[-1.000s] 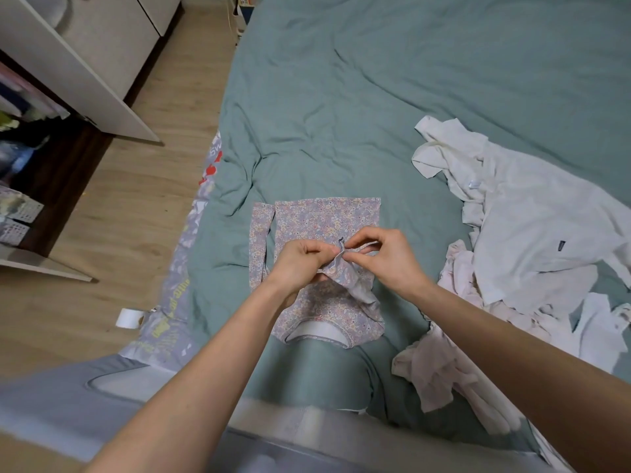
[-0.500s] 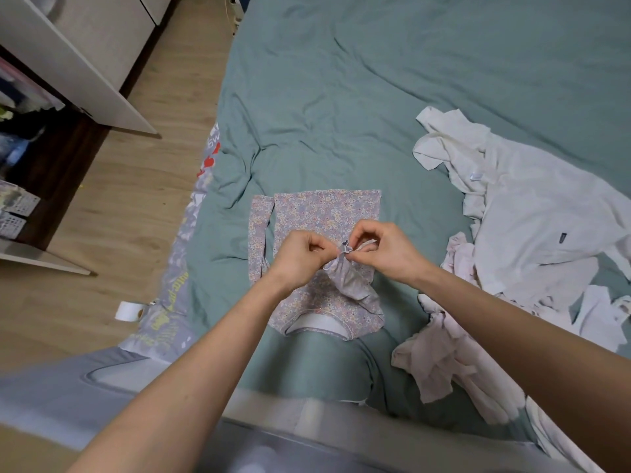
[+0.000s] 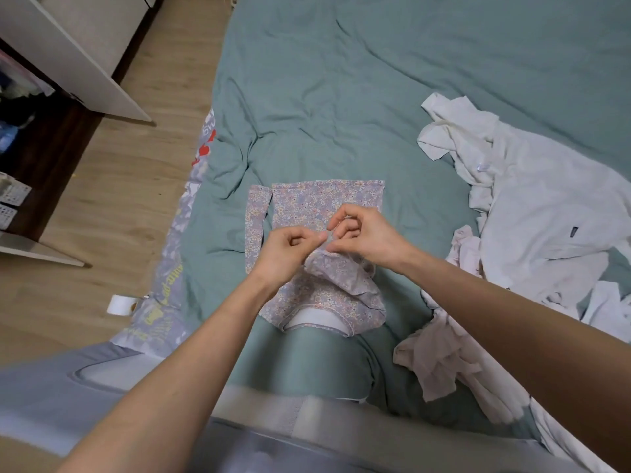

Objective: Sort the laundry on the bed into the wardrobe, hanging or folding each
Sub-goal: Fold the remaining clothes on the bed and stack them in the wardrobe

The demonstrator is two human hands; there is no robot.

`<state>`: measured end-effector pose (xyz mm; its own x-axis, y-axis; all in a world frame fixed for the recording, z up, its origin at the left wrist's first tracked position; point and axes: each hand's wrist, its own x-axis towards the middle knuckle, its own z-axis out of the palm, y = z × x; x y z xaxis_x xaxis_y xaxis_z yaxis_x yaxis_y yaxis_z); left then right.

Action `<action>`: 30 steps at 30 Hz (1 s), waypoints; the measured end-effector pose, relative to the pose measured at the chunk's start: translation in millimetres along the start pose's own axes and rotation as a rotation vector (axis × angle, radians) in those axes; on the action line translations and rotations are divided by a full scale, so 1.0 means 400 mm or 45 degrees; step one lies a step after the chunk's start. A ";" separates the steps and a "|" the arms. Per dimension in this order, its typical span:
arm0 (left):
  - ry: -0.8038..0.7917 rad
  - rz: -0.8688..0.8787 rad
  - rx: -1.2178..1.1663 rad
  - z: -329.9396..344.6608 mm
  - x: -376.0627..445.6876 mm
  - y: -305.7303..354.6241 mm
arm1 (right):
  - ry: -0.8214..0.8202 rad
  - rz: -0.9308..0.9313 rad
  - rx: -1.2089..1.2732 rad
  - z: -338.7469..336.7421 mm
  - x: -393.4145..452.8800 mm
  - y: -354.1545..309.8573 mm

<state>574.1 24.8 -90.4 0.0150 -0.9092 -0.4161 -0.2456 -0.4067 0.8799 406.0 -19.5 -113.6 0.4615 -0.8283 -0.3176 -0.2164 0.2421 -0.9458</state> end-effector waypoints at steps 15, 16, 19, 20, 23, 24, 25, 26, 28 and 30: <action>0.692 0.056 0.158 -0.059 0.143 -0.281 | -0.247 0.196 -0.838 0.000 0.091 0.295; 0.674 0.025 0.206 -0.064 0.153 -0.299 | -0.267 0.223 -0.886 -0.003 0.085 0.303; 0.531 -0.042 0.317 -0.081 0.174 -0.345 | -0.303 0.280 -0.961 -0.008 0.061 0.321; 0.477 -0.061 0.328 -0.086 0.178 -0.357 | -0.297 0.287 -0.982 -0.011 0.054 0.329; 0.428 -0.026 0.332 -0.098 0.187 -0.381 | -0.301 0.248 -1.104 -0.028 0.039 0.357; 0.478 0.010 0.325 -0.101 0.191 -0.388 | -0.303 0.231 -1.137 -0.035 0.034 0.365; 0.558 0.035 0.317 -0.103 0.194 -0.394 | -0.297 0.221 -1.155 -0.040 0.029 0.370; 0.648 0.052 0.307 -0.103 0.197 -0.400 | -0.279 0.205 -1.156 -0.045 0.023 0.373; 0.770 0.078 0.293 -0.096 0.201 -0.409 | -0.205 0.171 -1.139 -0.056 0.011 0.384; 0.791 0.086 0.297 -0.082 0.206 -0.418 | -0.117 0.171 -1.097 -0.065 0.004 0.401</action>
<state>648.2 15.1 -264.2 0.5308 -0.8427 -0.0905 -0.4678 -0.3803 0.7978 349.7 4.8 -264.0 0.4450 -0.7670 -0.4622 -0.8314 -0.1621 -0.5315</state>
